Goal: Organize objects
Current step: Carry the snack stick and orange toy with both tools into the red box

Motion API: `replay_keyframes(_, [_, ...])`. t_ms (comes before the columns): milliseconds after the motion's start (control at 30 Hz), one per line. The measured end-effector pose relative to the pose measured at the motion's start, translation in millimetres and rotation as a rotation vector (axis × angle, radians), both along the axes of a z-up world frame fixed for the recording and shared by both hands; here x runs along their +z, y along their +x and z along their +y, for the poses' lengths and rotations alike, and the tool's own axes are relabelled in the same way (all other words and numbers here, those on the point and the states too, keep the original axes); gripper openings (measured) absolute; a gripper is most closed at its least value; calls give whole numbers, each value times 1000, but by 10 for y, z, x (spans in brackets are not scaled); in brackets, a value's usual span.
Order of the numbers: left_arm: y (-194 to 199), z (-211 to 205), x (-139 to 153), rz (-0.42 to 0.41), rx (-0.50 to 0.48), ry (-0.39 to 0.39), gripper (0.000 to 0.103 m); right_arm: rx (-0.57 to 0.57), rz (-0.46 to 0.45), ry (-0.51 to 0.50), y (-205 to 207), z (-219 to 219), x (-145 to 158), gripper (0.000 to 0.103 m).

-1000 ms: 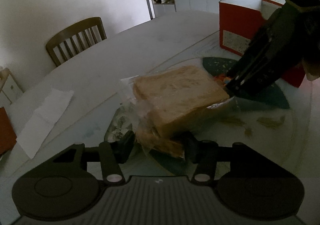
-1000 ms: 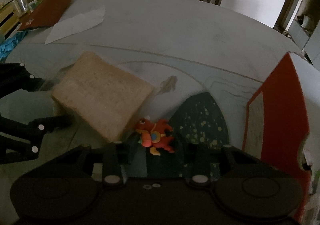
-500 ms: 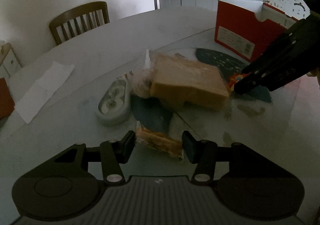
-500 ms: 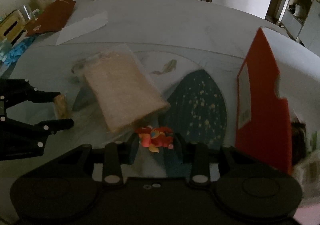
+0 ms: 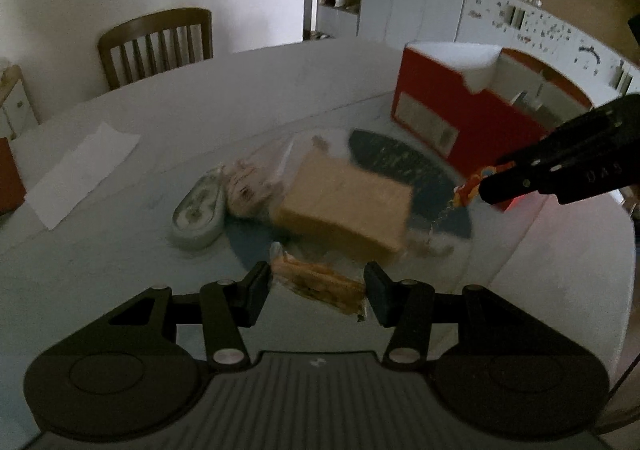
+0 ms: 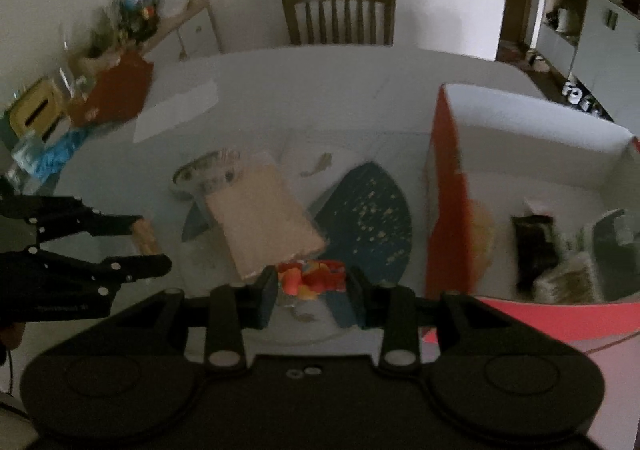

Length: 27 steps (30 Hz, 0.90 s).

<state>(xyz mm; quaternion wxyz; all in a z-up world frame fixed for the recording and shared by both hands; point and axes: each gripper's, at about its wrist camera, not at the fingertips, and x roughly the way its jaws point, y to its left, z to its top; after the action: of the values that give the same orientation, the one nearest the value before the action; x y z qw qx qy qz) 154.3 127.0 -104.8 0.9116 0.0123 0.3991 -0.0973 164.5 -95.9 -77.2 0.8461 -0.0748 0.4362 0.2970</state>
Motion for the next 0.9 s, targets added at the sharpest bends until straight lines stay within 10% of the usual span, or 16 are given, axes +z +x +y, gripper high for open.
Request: replay_keyframes(900, [642, -1316, 838, -147, -172, -14, 51, -87, -205, 85, 419, -1180, 621, 36])
